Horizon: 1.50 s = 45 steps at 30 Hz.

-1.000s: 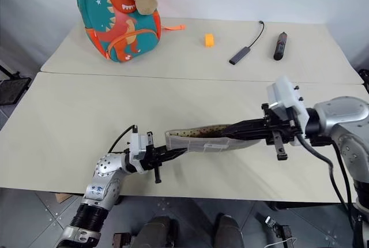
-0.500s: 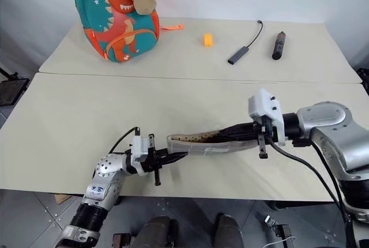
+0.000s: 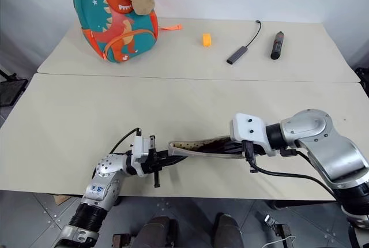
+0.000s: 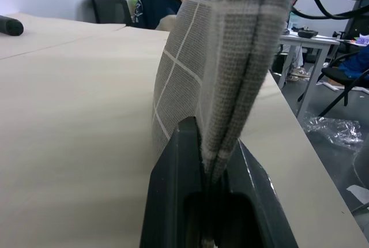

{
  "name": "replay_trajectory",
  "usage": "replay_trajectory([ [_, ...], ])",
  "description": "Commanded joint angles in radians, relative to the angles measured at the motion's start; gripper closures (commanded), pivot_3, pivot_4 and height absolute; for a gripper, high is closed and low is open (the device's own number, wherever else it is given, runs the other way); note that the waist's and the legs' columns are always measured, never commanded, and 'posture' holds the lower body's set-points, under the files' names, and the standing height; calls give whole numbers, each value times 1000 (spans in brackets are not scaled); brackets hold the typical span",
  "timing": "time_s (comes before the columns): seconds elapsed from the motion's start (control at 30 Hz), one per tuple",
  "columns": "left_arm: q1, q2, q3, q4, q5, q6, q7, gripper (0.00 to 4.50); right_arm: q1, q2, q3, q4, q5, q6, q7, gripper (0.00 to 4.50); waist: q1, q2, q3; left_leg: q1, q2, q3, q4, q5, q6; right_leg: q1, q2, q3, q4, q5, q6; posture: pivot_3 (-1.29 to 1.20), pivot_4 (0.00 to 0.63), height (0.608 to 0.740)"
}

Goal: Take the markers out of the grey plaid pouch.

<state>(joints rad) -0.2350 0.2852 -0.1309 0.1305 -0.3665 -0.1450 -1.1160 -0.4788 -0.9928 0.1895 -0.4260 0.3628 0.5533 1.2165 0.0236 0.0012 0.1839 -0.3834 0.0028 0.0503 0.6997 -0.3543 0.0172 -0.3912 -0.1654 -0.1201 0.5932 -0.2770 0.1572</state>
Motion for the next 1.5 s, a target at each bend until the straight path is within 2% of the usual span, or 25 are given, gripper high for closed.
replay_trajectory([
  [0.03,-8,3,17,-3,-3,-30,7,4500,-34,3,58,-65,-53,41,-23,3663,-1,0,0,0,0,0,0,0,0,0,0,0,0,0,0,0,150,740],
  [0.2,-7,5,21,0,-2,-34,12,4500,-85,5,125,-91,-177,50,-84,1944,-1,0,0,0,0,0,0,0,0,0,0,0,0,0,0,0,150,740],
  [0.57,2,3,22,-7,-12,-13,17,4500,-128,107,267,-93,-392,101,-209,1944,-3,1,0,0,0,0,0,0,0,0,0,0,0,0,0,0,150,740],
  [0.77,1,7,25,-17,-20,8,18,4500,-115,99,336,-69,-504,44,-202,1944,-4,1,-1,0,0,0,0,0,0,0,0,0,1,0,0,0,150,740],
  [1.03,-9,3,34,-7,-24,15,22,4500,-96,86,359,-6,-614,-48,-183,1944,-4,1,-1,0,0,1,0,0,0,0,0,0,1,0,0,0,150,740],
  [1.13,-12,1,37,-4,-25,16,24,4500,-86,74,348,36,-650,-93,-183,2559,-4,1,-1,0,0,1,0,0,0,0,0,0,1,0,0,0,150,740],
  [1.3,-13,0,38,-4,-26,19,26,4500,-79,79,314,46,-660,-117,-166,4077,-4,-1,-2,1,0,1,0,0,0,0,0,0,1,0,0,0,150,740],
  [1.5,-13,1,39,-5,-27,24,30,4500,-73,87,242,30,-596,-131,-129,4078,-2,-1,-2,1,0,1,0,0,0,0,0,0,1,0,0,0,150,740],
])
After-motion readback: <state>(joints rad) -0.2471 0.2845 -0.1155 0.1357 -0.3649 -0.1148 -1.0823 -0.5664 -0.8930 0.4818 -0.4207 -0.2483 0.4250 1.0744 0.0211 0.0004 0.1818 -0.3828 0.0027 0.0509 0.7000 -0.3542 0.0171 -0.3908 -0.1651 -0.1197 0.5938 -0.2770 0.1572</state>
